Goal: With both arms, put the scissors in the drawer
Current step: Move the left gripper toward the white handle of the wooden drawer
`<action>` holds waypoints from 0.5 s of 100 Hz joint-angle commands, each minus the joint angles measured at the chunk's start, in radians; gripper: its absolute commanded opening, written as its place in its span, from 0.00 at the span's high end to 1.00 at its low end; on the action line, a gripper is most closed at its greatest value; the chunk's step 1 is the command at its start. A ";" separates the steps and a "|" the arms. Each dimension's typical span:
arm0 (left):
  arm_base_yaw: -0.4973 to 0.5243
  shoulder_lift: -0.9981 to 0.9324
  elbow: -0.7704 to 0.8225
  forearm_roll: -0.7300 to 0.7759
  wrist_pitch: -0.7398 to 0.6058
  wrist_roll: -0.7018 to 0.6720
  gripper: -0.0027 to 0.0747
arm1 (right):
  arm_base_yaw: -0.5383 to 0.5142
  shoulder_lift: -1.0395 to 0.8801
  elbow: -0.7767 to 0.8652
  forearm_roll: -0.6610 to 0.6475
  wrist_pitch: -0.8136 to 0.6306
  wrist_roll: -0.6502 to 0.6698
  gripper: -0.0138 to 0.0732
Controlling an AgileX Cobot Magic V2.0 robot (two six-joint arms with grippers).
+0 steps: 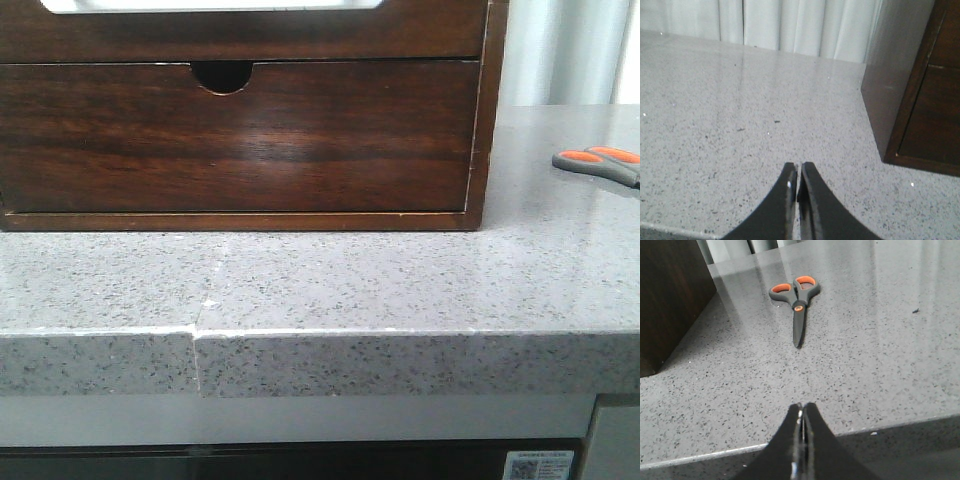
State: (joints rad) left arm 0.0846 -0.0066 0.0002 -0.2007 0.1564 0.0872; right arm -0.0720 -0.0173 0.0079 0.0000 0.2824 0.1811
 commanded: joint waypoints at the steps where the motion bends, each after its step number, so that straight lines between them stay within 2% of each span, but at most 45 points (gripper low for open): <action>1: -0.007 -0.028 0.020 -0.043 -0.105 -0.003 0.99 | -0.006 -0.011 0.029 -0.019 -0.095 -0.004 0.92; 15: -0.007 -0.028 0.020 -0.125 -0.156 -0.003 0.99 | -0.006 -0.011 0.029 -0.019 -0.147 -0.004 0.92; 30: -0.007 -0.028 0.020 -0.387 -0.232 -0.003 0.99 | -0.006 -0.011 0.028 0.016 -0.219 -0.004 0.92; 41: -0.009 -0.028 0.009 -0.595 -0.215 -0.003 0.99 | -0.006 -0.009 0.006 0.097 -0.209 -0.004 0.92; 50: -0.009 -0.028 -0.020 -0.604 -0.122 0.003 0.99 | -0.006 0.007 -0.022 0.119 -0.180 -0.004 0.92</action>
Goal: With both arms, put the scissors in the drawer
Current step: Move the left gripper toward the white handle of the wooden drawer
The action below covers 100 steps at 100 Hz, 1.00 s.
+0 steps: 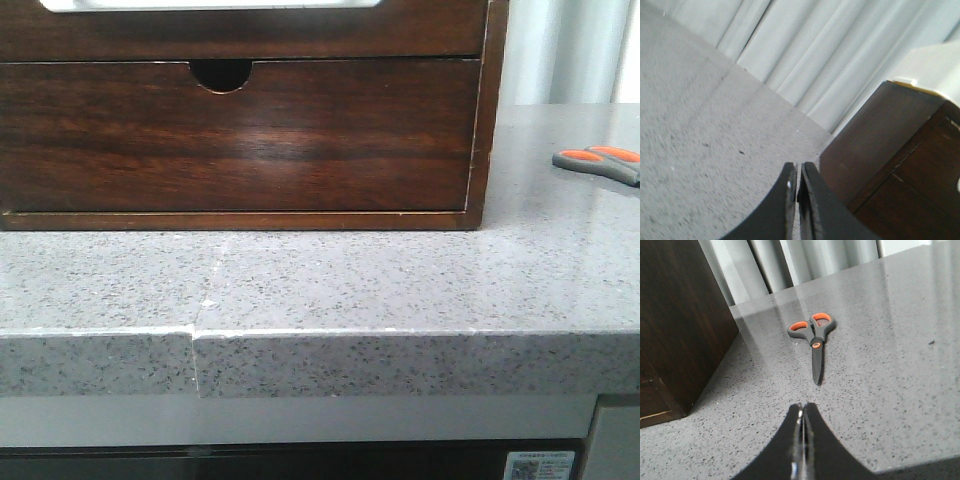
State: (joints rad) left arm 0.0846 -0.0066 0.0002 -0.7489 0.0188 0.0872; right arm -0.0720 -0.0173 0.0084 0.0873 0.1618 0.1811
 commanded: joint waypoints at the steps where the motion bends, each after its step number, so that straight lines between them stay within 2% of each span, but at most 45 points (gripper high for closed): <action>1: -0.009 -0.028 -0.027 -0.053 0.036 0.004 0.99 | -0.006 0.011 -0.026 0.036 -0.057 -0.004 0.92; 8: -0.009 -0.028 -0.072 -0.035 0.128 0.010 0.99 | -0.004 0.042 -0.058 0.055 -0.046 -0.004 0.92; 15: -0.009 -0.028 -0.127 -0.035 0.177 0.075 0.99 | -0.004 0.093 -0.114 0.055 -0.006 -0.004 0.92; 25: -0.009 -0.024 -0.204 -0.039 0.180 0.188 0.99 | -0.004 0.191 -0.218 0.055 0.025 -0.004 0.92; 37: -0.009 -0.022 -0.232 -0.039 0.147 0.191 0.99 | 0.017 0.259 -0.306 0.055 0.030 -0.004 0.92; 49: -0.009 -0.022 -0.220 -0.030 0.117 0.218 0.99 | 0.022 0.286 -0.303 0.055 0.027 -0.004 0.92; 55: -0.009 -0.022 -0.220 -0.012 0.130 0.339 0.96 | 0.022 0.295 -0.298 0.055 0.027 -0.004 0.92; 61: -0.009 -0.022 -0.220 -0.019 0.141 0.461 0.88 | 0.022 0.295 -0.292 0.055 0.027 -0.004 0.92; 75: -0.009 0.016 -0.222 -0.128 0.136 0.625 0.70 | 0.022 0.295 -0.290 0.055 0.026 -0.004 0.92; 90: -0.009 0.094 -0.250 -0.315 0.140 0.766 0.69 | 0.022 0.295 -0.290 0.055 0.026 -0.004 0.92; 100: -0.009 0.143 -0.297 -0.361 0.163 0.861 0.69 | 0.022 0.295 -0.290 0.055 0.026 -0.004 0.92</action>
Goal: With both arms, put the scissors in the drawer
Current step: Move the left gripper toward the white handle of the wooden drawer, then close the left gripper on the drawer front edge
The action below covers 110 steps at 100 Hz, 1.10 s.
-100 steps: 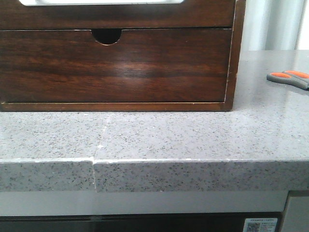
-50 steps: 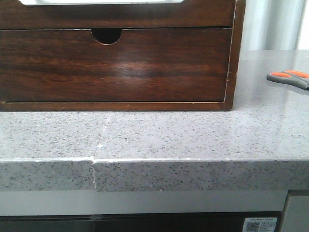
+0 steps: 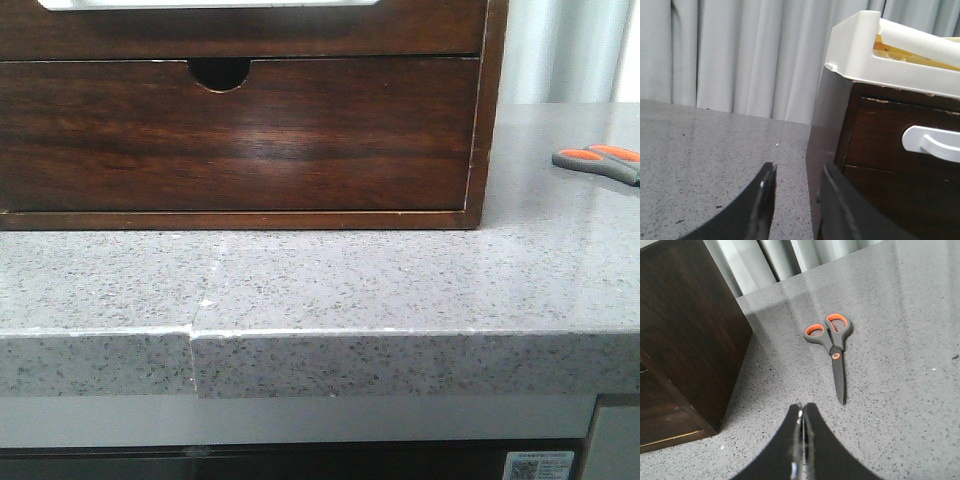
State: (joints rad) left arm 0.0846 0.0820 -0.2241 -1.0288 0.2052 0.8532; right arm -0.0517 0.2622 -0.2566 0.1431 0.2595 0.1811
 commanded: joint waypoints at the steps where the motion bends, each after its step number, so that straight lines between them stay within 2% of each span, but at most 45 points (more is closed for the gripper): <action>1: -0.009 0.061 -0.077 -0.081 -0.022 0.115 0.70 | 0.001 0.016 -0.025 -0.001 -0.072 -0.004 0.92; 31: -0.104 0.185 -0.160 -0.088 -0.012 0.369 0.70 | 0.001 0.016 -0.025 -0.001 -0.045 -0.004 0.92; 67: -0.204 0.317 -0.171 -0.126 -0.084 0.375 0.70 | 0.001 0.016 -0.025 -0.001 -0.043 -0.004 0.92; 110: -0.286 0.366 -0.226 -0.132 -0.067 0.518 0.70 | 0.001 0.016 -0.025 -0.001 -0.043 -0.004 0.92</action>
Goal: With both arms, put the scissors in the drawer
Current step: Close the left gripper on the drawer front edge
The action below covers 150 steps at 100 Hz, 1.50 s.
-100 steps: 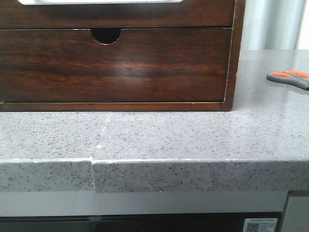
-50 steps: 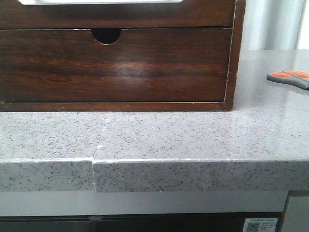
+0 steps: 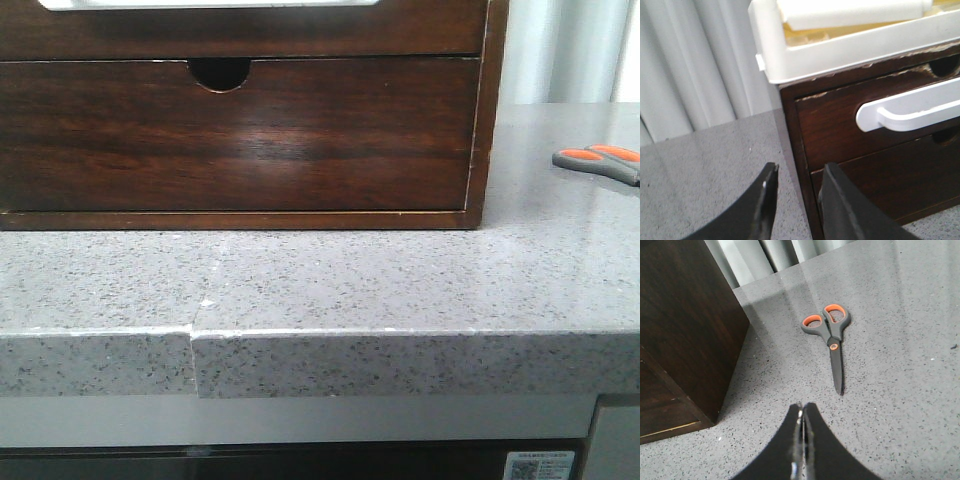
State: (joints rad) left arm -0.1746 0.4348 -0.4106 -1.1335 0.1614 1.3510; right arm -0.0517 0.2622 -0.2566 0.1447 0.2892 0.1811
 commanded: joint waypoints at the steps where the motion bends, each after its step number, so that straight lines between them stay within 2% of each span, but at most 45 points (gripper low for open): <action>1: -0.029 0.013 -0.039 -0.027 -0.023 0.020 0.70 | 0.001 0.016 -0.025 -0.003 -0.073 -0.004 0.92; 7: -0.050 0.014 -0.039 0.018 -0.023 0.004 0.69 | 0.001 0.016 -0.025 -0.003 -0.073 -0.004 0.92; 13: -0.078 0.023 -0.039 0.147 -0.039 -0.134 0.69 | 0.001 0.016 -0.025 -0.003 -0.073 -0.004 0.92; 31: -0.219 0.059 -0.039 0.922 -0.218 -0.866 0.69 | 0.001 0.016 -0.025 -0.003 -0.073 -0.004 0.92; 38: -0.294 0.087 -0.039 1.204 -0.286 -1.085 0.69 | 0.001 0.016 -0.025 -0.003 -0.073 -0.004 0.92; 42: -0.334 0.105 -0.039 1.342 -0.300 -1.136 0.69 | 0.001 0.016 -0.025 -0.003 -0.073 -0.004 0.92; 53: -0.403 0.173 -0.039 1.484 -0.319 -1.137 0.69 | 0.001 0.016 -0.025 -0.003 -0.073 -0.004 0.92; 60: -0.426 0.213 -0.039 1.566 -0.333 -1.137 0.65 | 0.001 0.016 -0.025 -0.003 -0.073 -0.004 0.92; 68: -0.428 0.261 -0.042 1.671 -0.366 -1.135 0.58 | 0.001 0.016 -0.025 -0.003 -0.073 -0.004 0.92; 79: -0.423 0.321 -0.062 1.791 -0.390 -1.130 0.56 | 0.001 0.016 -0.025 -0.003 -0.073 -0.004 0.92; 93: -0.423 0.394 -0.122 1.866 -0.396 -1.130 0.56 | 0.044 0.009 -0.025 -0.003 -0.073 -0.004 0.92; 110: -0.423 0.468 -0.209 1.885 -0.396 -1.129 0.56 | 0.045 0.009 -0.025 -0.003 -0.078 -0.004 0.92; 150: -0.423 0.595 -0.276 2.184 -0.327 -1.129 0.56 | 0.045 0.009 -0.025 -0.003 -0.085 -0.004 0.92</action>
State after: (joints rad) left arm -0.5923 1.0188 -0.6510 1.0023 -0.1606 0.2351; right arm -0.0063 0.2622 -0.2566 0.1469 0.2892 0.1811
